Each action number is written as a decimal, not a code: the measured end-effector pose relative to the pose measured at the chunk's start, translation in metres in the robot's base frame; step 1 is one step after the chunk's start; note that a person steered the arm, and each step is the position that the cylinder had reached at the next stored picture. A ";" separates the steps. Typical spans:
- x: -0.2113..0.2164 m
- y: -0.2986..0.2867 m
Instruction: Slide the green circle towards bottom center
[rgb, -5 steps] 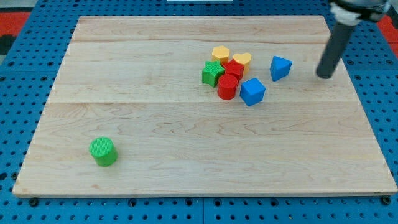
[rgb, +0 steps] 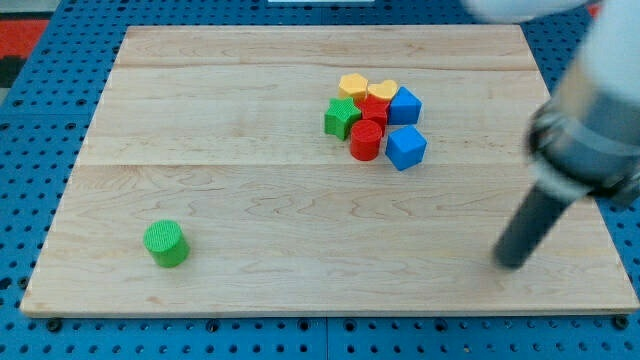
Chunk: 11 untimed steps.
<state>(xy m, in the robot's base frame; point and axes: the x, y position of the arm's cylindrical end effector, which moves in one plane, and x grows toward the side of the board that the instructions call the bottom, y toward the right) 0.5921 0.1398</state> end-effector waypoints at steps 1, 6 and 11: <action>0.025 -0.060; -0.062 -0.194; -0.047 -0.068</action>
